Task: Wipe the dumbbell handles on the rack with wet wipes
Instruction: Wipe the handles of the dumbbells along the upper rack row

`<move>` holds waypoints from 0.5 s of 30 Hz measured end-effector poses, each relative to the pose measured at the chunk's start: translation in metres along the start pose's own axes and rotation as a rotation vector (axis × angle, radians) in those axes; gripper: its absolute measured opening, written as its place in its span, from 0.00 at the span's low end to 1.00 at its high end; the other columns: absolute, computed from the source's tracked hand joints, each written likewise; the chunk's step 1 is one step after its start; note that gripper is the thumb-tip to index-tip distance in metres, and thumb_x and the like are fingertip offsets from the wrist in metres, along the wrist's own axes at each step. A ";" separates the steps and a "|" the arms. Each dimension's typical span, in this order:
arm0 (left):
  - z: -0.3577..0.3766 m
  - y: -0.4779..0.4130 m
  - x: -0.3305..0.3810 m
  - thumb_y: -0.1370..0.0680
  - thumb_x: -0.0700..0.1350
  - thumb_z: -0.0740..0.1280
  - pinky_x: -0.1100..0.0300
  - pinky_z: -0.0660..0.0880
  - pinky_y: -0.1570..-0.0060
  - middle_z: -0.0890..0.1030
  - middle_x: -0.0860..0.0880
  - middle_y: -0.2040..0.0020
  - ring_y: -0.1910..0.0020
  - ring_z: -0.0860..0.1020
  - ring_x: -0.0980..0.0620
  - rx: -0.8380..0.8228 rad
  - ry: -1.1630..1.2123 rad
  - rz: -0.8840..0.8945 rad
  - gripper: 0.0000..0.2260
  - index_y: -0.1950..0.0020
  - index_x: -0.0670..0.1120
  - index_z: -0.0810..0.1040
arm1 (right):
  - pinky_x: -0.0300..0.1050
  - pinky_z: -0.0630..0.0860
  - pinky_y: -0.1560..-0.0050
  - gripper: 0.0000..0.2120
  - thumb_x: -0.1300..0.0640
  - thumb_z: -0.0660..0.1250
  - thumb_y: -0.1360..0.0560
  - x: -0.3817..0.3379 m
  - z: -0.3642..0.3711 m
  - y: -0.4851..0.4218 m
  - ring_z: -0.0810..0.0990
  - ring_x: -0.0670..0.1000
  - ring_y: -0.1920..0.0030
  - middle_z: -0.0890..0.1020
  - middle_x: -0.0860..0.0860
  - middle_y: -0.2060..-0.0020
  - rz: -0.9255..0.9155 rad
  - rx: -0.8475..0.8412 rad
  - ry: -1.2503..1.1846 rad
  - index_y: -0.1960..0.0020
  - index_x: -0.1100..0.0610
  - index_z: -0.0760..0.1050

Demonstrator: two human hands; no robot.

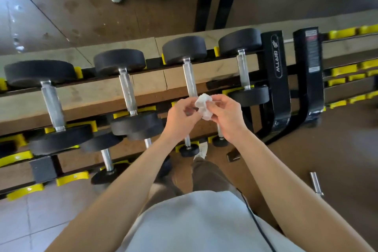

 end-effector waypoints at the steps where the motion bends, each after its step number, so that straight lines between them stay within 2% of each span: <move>1: 0.005 -0.002 0.001 0.21 0.48 0.72 0.75 0.73 0.52 0.83 0.59 0.48 0.49 0.79 0.63 -0.008 -0.001 0.007 0.14 0.35 0.53 0.80 | 0.57 0.83 0.47 0.11 0.57 0.72 0.24 0.001 -0.005 -0.005 0.85 0.52 0.48 0.85 0.52 0.50 -0.008 0.033 0.074 0.42 0.55 0.80; 4: 0.013 -0.009 0.007 0.21 0.45 0.72 0.71 0.76 0.51 0.84 0.56 0.48 0.49 0.82 0.61 0.007 -0.010 0.058 0.15 0.34 0.50 0.80 | 0.52 0.85 0.53 0.11 0.55 0.75 0.26 0.001 -0.014 -0.023 0.86 0.49 0.52 0.85 0.50 0.53 -0.018 0.036 0.179 0.45 0.55 0.81; 7: 0.006 -0.018 0.004 0.23 0.40 0.73 0.68 0.80 0.51 0.84 0.55 0.48 0.51 0.83 0.61 0.116 -0.034 0.019 0.21 0.30 0.48 0.76 | 0.50 0.85 0.55 0.09 0.55 0.75 0.26 0.002 -0.011 -0.043 0.86 0.50 0.54 0.85 0.52 0.55 0.000 -0.056 0.186 0.49 0.57 0.80; 9: 0.003 -0.026 0.003 0.23 0.38 0.73 0.69 0.79 0.52 0.83 0.56 0.49 0.52 0.83 0.61 0.186 -0.076 -0.010 0.19 0.33 0.48 0.77 | 0.49 0.85 0.56 0.08 0.56 0.75 0.26 -0.001 -0.007 -0.056 0.86 0.51 0.54 0.85 0.54 0.55 0.015 -0.129 0.194 0.51 0.58 0.80; 13: -0.014 -0.036 -0.007 0.22 0.39 0.72 0.63 0.80 0.52 0.85 0.53 0.51 0.53 0.82 0.57 0.378 -0.138 -0.164 0.11 0.42 0.49 0.83 | 0.49 0.83 0.51 0.07 0.57 0.73 0.24 0.000 0.010 -0.082 0.86 0.53 0.55 0.86 0.55 0.55 0.056 -0.345 0.164 0.48 0.60 0.82; 15: -0.030 -0.039 -0.020 0.22 0.40 0.71 0.59 0.81 0.49 0.84 0.55 0.53 0.52 0.82 0.57 0.508 -0.122 -0.318 0.11 0.40 0.49 0.83 | 0.48 0.84 0.49 0.05 0.60 0.72 0.23 -0.002 0.008 -0.101 0.85 0.53 0.53 0.86 0.53 0.54 0.014 -0.338 0.222 0.47 0.57 0.82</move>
Point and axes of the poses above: each hand's wrist, its own y-axis away from the middle knuckle, its own z-axis out of the palm, x = y × z, the point moved 10 cm from there along -y, towards the middle knuckle
